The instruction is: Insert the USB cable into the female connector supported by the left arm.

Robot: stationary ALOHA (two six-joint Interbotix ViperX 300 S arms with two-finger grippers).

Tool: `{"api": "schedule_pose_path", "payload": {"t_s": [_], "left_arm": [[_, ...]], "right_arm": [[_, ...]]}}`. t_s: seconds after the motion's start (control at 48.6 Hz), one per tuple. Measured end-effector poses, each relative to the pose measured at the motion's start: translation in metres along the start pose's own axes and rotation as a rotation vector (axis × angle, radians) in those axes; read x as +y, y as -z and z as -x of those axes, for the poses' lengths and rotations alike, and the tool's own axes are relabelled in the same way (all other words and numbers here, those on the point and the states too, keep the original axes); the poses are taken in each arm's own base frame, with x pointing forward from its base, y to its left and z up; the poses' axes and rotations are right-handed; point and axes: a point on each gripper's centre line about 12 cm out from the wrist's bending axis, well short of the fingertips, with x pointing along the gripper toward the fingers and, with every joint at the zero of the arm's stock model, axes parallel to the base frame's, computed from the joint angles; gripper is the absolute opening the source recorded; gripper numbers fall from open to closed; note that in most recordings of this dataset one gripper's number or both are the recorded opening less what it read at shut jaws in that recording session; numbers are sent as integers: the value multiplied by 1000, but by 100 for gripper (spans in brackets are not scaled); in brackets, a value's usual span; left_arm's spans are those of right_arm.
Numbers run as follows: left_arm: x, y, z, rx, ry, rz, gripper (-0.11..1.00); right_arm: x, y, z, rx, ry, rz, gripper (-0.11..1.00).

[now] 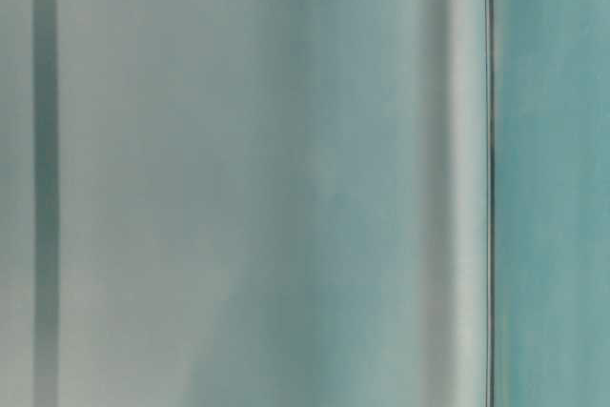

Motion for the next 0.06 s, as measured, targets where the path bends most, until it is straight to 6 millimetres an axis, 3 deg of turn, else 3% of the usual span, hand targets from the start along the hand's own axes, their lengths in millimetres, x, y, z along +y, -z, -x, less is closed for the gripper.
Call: {"api": "schedule_pose_path", "payload": {"t_s": [0.062], "left_arm": [[0,-3,0,-6,0,0,89]], "right_arm": [[1,-2,0,-4,-1,-2,71]]}}
